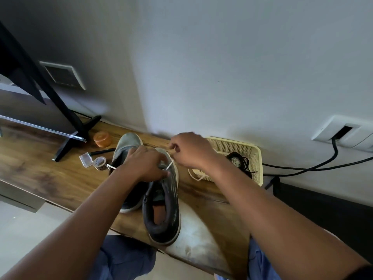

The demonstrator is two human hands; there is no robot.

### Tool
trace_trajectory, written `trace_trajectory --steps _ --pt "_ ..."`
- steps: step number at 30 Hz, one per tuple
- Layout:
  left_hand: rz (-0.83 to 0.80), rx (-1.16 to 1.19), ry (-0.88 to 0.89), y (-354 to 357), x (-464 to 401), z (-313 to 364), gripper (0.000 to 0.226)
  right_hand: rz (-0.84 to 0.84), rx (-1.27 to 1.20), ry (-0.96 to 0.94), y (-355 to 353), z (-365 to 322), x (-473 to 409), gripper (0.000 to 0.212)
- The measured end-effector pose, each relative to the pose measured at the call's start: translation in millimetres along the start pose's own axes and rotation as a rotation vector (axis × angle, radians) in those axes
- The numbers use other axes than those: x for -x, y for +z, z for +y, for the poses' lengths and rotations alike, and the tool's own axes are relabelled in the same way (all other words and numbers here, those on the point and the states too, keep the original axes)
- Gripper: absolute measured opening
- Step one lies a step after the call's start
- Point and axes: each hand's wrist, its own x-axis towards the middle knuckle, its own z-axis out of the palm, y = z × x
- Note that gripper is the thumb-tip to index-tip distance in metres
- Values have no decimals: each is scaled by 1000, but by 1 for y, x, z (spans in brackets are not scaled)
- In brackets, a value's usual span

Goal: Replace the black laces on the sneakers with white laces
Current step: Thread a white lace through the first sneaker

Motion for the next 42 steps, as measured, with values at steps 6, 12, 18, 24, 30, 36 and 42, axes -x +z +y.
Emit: trace_trajectory --steps 6,12,18,24,30,36,42 --pt "-137 27 2 5 -8 -5 47 -23 256 -112 60 -10 22 25" --pt "-180 76 55 2 -12 -14 56 31 298 -127 58 3 20 27" --pt "-180 111 47 1 -10 -11 58 35 141 -18 38 2 9 12" --pt "-175 80 -3 -2 -8 -5 58 30 -6 72 31 0 9 2" --pt "-103 107 10 -3 -4 -13 37 -42 -17 113 22 -2 3 12" --pt "254 331 -312 -21 10 -65 22 6 0 122 11 12 -2 33" --pt "142 446 -626 -20 32 -111 14 -7 -199 138 5 16 1 19"
